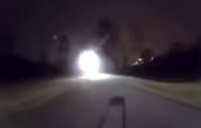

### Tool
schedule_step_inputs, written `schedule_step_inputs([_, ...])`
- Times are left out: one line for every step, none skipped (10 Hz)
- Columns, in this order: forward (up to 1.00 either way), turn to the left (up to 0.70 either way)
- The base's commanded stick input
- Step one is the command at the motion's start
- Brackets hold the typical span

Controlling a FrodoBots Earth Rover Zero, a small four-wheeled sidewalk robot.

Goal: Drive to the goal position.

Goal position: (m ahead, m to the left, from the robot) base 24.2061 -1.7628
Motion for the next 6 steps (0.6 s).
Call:
schedule_step_inputs([1.0,0.05])
schedule_step_inputs([1.0,0.05])
schedule_step_inputs([1.0,0.05])
schedule_step_inputs([1.0,0.05])
schedule_step_inputs([1.0,0.05])
schedule_step_inputs([1.0,0.05])
